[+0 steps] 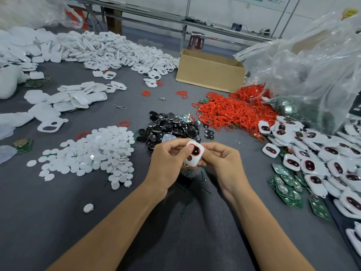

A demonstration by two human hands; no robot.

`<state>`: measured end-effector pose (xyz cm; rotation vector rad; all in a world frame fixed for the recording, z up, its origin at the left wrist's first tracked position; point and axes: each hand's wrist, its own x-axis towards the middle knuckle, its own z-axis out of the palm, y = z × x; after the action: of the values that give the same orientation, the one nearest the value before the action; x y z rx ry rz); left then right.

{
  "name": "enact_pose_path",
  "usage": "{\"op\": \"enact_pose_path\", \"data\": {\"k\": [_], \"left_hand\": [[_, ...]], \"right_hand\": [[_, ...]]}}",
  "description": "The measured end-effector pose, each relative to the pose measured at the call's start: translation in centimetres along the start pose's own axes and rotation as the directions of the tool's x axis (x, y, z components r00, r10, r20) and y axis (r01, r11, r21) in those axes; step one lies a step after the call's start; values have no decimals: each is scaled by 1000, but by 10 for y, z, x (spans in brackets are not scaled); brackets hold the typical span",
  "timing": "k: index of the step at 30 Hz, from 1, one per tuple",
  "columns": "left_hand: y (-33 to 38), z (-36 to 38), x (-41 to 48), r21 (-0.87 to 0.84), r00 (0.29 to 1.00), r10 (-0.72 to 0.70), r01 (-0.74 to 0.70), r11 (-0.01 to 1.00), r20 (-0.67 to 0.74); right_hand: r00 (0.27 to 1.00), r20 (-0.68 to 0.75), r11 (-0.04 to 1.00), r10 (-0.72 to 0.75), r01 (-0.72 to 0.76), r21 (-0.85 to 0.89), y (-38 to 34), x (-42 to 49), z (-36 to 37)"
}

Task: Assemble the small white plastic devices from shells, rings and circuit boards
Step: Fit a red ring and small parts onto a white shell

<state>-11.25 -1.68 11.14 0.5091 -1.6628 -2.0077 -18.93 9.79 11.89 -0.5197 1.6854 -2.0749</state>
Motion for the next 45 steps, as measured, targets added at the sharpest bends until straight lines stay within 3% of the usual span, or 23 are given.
{"op": "enact_pose_path", "data": {"k": [12, 14, 20, 26, 28, 30, 32, 34, 38, 43, 45], "left_hand": [[4, 0, -2, -2, 998, 29, -29, 1000, -53], [4, -1, -2, -7, 999, 14, -14, 1000, -35], [7, -6, 1, -290, 982, -128, 165, 943, 141], [6, -8, 1, -261, 951, -159, 230, 937, 265], [7, -8, 0, -268, 942, -136, 223, 937, 307], [9, -4, -3, -244, 963, -102, 165, 956, 250], [7, -3, -3, -169, 995, -43, 57, 984, 87], [6, -3, -3, -169, 999, -28, 32, 985, 28], [9, 0, -4, -224, 988, -76, 105, 969, 135], [6, 2, -4, -167, 978, -129, 156, 974, 162], [3, 2, -2, -156, 972, -174, 199, 968, 160]], "right_hand": [[991, 132, 997, 34, -42, 60, 2, 1, -2], [994, 103, 996, 43, -51, 71, 2, 1, -1], [989, 124, 984, 75, -94, 150, -4, 3, -4], [970, 197, 969, 142, -177, 175, -5, -1, -8], [971, 211, 956, 113, -164, 242, -7, -2, -6], [983, 175, 960, 49, -95, 265, -10, -5, -3], [992, 87, 989, -88, 77, 127, -14, -7, -2], [962, 48, 950, -269, 273, -149, -16, -10, 0], [846, 148, 611, -512, 479, -630, -14, -13, 1], [818, 322, 402, -477, 529, -747, -18, -13, -3], [830, 342, 405, -441, 524, -749, -17, -14, -2]]}}
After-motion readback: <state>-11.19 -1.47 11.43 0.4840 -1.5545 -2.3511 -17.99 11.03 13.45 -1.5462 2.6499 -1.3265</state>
